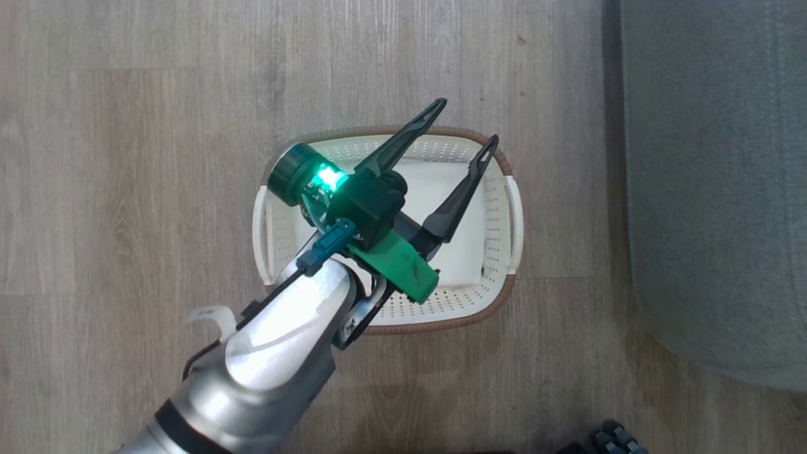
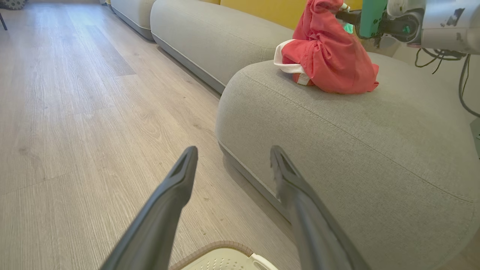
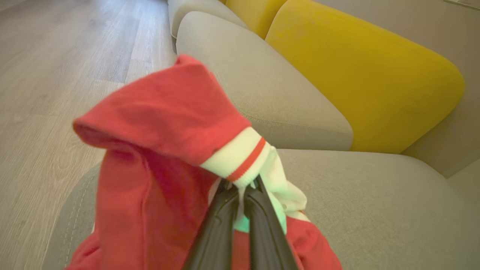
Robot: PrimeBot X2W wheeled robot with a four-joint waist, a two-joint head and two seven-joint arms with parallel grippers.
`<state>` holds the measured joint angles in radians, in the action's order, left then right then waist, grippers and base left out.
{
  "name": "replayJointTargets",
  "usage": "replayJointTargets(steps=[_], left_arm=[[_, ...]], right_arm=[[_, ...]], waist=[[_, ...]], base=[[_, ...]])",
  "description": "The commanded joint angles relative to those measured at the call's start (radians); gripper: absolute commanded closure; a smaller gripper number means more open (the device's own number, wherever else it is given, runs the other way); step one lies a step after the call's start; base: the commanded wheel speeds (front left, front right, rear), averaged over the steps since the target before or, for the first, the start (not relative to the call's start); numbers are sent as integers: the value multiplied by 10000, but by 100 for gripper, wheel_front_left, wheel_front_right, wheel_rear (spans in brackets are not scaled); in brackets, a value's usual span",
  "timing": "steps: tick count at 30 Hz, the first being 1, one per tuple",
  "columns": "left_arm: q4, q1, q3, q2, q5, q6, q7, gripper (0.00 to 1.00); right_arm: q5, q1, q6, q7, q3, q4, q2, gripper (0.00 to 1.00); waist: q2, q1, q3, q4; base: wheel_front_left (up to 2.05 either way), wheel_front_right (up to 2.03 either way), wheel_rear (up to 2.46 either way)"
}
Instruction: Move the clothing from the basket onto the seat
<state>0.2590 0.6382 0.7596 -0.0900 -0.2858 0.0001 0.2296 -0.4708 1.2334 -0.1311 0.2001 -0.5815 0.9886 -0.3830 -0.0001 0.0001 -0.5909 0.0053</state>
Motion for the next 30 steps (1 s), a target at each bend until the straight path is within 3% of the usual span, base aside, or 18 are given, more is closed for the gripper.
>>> replayJointTargets(steps=[1,3,5,6,7,14,20,30], left_arm=[[-409,307,-276,-108,89,37,-37,0],[-391,308,-288,-144,75,69,-58,0],[-371,301,-302,-183,56,96,-70,0],[-361,296,-308,-201,44,109,-76,0],[-353,292,-317,-217,32,126,-84,0],[-327,202,-470,-351,-135,274,-121,0],[-281,51,-645,-406,-375,362,-51,0],[133,-647,-1253,-465,-897,699,215,0]], right_arm=[[-97,-117,4,94,-29,-287,-130,100],[-278,-183,4,175,-183,-147,-53,100],[-327,-204,4,267,-329,8,75,54],[-340,-216,4,308,-355,107,129,12],[-359,-225,4,362,-313,201,170,0],[-164,-568,4,606,571,301,430,0],[1173,-1593,4,614,1813,-897,814,0],[3044,-3149,4,615,3668,-1964,716,0]], waist=[[1,-1,-4,-47],[1,-1,6,-140],[1,-1,39,-247],[1,-1,64,-301],[1,-1,90,-354],[1,-1,374,-831],[1,-1,921,-1156],[1,-1,2665,-1062]], base=[[0,0,0],[0,0,0],[0,0,0],[0,0,0],[0,0,0],[0,0,0],[0,0,0],[0,0,0]])
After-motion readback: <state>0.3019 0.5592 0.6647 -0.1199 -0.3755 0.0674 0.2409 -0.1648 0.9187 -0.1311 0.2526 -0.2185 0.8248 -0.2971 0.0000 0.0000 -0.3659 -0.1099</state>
